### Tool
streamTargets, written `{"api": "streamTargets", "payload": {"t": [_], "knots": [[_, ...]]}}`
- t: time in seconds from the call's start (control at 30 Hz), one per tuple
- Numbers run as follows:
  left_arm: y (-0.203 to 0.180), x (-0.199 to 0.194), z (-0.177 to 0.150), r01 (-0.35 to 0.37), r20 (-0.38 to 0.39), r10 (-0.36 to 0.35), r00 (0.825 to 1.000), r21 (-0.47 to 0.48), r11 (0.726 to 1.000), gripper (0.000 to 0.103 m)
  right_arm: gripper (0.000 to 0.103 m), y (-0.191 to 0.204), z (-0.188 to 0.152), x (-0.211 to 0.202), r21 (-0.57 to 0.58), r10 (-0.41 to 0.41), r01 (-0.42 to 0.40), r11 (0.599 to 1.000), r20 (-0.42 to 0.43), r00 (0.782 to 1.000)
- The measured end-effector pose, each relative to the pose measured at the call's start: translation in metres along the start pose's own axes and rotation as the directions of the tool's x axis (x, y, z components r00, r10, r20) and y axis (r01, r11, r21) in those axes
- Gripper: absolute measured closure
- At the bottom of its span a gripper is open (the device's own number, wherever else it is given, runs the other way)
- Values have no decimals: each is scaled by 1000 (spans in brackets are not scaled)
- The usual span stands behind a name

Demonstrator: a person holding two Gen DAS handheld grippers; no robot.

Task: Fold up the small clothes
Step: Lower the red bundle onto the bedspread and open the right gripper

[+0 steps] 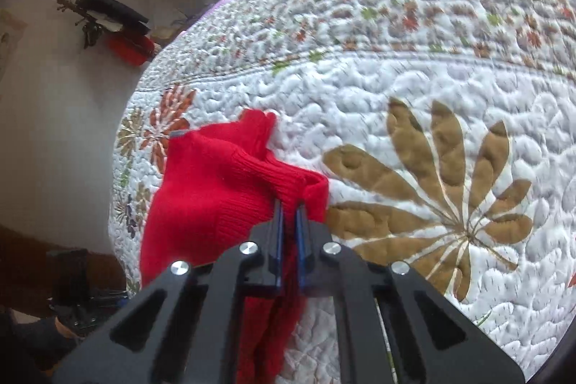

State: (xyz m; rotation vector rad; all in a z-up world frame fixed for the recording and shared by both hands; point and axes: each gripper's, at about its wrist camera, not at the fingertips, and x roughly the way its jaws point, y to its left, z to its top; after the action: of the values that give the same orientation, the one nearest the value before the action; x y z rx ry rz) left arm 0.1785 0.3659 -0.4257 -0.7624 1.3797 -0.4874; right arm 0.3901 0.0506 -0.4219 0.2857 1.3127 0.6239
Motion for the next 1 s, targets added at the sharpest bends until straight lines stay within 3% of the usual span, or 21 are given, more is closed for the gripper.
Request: {"api": "streamTargets", "payload": {"t": [0.07,0.13,0.17,0.27,0.33,0.43,0.5,0.57,0.67,0.73,0.87,0.97,1.0], "knots": [[1,-5,-3,-1,-10,1,1000,0,1000,30,88,-2,-5,3,32,17,-16,999,-13,1000],[-1,-12,-3,12,-8,-12,1000,7,1000,30,69,6,-8,-11,38,32,-33,999,30,999],[-3,-18,-1,26,-3,-25,1000,19,999,30,68,11,-10,-21,44,23,-26,999,60,998],[-19,-33,13,85,34,-88,996,87,993,30,68,30,-19,-46,44,79,-84,995,108,991],[-25,-36,33,132,73,-141,987,114,985,30,68,45,-27,-36,29,138,-140,990,50,989],[-24,-25,71,190,136,-203,970,101,977,29,70,39,-37,-6,73,131,-130,989,1,991],[-11,-9,91,245,132,-249,959,50,968,25,82,17,-42,6,139,75,-74,988,0,997],[6,18,103,202,77,-202,976,0,979,25,87,4,-49,5,181,52,-52,982,5,999],[4,25,106,177,51,-178,983,21,984,25,78,25,-62,-25,139,50,-56,989,44,998],[-4,13,101,210,78,-212,974,36,977,25,78,43,-77,-39,100,79,-83,992,39,996],[-14,-5,75,274,72,-278,958,60,960,25,77,56,-122,-19,98,112,-104,990,-79,990],[1,11,58,237,21,-237,971,5,972,25,77,48,-151,9,116,75,-55,992,-170,983],[12,21,53,218,-6,-218,976,-27,976,25,83,47,-157,16,98,50,-31,995,-195,979]]}}
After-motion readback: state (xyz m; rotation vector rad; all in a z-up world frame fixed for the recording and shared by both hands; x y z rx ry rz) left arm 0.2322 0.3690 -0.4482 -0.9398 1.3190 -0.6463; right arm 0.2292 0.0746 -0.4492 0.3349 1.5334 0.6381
